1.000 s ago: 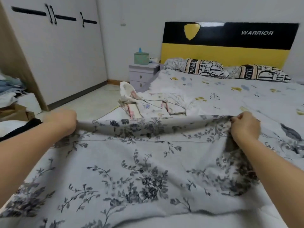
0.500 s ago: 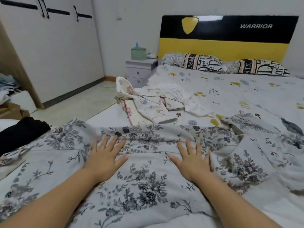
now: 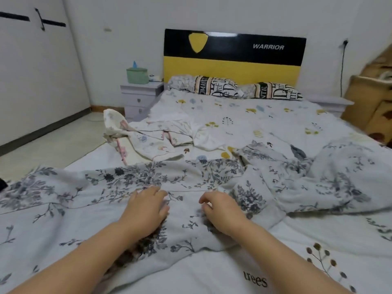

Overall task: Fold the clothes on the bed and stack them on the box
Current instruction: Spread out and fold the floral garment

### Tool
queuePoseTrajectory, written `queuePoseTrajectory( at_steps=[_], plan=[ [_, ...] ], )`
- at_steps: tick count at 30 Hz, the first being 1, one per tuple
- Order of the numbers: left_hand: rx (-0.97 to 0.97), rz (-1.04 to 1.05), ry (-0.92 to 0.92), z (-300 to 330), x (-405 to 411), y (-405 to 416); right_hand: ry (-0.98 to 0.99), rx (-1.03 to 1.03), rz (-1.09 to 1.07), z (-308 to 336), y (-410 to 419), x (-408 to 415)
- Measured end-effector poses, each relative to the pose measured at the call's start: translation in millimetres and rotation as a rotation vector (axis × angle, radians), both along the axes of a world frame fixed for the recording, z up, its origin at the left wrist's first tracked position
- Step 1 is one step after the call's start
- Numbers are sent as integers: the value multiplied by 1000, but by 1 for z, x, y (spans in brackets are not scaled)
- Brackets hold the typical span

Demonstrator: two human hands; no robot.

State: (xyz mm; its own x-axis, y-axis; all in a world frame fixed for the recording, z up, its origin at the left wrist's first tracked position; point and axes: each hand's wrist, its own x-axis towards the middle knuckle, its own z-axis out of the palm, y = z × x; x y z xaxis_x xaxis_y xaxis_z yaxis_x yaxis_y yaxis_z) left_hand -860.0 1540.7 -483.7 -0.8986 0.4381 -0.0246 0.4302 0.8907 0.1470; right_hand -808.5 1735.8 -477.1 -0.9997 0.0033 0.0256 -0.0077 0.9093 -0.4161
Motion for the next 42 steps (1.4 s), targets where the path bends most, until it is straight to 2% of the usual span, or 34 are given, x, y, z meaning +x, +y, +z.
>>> queuePoseTrajectory(
  at_steps=[5, 9, 12, 15, 18, 21, 24, 27, 28, 31, 36, 38, 40, 42],
  plan=[
    [34, -128, 1, 7, 27, 60, 72, 30, -162, 8, 58, 41],
    [68, -201, 26, 10, 41, 107, 184, 76, -375, 11, 120, 65],
    [125, -235, 24, 6, 48, 141, 215, 186, -597, 10, 171, 76],
    [74, -250, 43, -5, 50, 173, 84, 301, -788, 9, 222, 84],
    [-5, -242, 8, -23, 44, 195, -103, 412, -857, 5, 267, 89],
    [-95, -238, -3, -43, 33, 200, -205, 421, -860, -6, 301, 87],
    [-116, -235, -45, -54, 28, 201, -306, 399, -767, -19, 320, 82],
    [-152, -186, -58, -58, 24, 202, -256, 377, -682, -22, 323, 82],
    [-109, -190, -50, -60, 24, 201, -208, 372, -668, -19, 321, 84],
    [-94, -197, -70, -67, 23, 201, -169, 437, -582, 8, 310, 90],
    [-107, -186, -73, -51, 34, 201, -309, 490, -455, 66, 263, 97],
    [-73, -154, -107, -40, 39, 201, -279, 314, -394, 87, 231, 98],
    [2, -122, -117, -23, 54, 204, -169, -66, -360, 109, 200, 102],
    [231, -67, -129, -7, 70, 204, -63, -474, -335, 126, 175, 105]
  ],
)
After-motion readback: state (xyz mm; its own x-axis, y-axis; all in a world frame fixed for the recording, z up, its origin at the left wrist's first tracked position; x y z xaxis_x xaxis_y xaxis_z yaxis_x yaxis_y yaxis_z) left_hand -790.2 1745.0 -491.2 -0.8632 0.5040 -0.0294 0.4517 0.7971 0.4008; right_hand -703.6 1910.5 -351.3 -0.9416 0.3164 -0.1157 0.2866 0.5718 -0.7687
